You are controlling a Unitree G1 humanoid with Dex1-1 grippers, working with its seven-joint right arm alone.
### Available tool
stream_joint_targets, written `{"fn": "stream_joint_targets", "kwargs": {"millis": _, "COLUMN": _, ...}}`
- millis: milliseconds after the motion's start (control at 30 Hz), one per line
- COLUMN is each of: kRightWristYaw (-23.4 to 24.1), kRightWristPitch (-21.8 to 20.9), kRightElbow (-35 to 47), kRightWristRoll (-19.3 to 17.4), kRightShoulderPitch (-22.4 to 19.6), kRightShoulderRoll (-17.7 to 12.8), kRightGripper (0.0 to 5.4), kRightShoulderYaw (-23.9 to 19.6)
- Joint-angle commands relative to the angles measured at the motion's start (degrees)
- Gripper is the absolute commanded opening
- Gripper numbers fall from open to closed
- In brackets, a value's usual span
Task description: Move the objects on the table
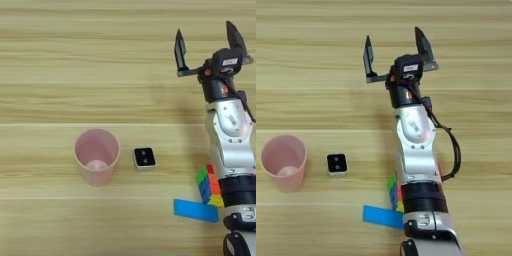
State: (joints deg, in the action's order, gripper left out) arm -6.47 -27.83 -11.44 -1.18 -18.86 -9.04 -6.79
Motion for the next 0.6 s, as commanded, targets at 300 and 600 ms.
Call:
{"fn": "stream_joint_targets", "kwargs": {"millis": 300, "kRightWristYaw": 0.1, "kRightWristPitch": 0.1, "kRightElbow": 2.4, "kRightWristRoll": -0.6, "kRightShoulderPitch": -4.6, "kRightShoulderRoll": -1.4, "kRightGripper": 5.37, "kRightShoulderYaw": -0.7}}
{"fn": "stream_joint_targets", "kwargs": {"millis": 600, "kRightWristYaw": -0.5, "kRightWristPitch": 1.5, "kRightElbow": 4.6, "kRightWristRoll": -1.9, "kRightShoulderPitch": -5.4, "kRightShoulderRoll": -2.5, "kRightGripper": 5.37, "kRightShoulderYaw": -1.6}}
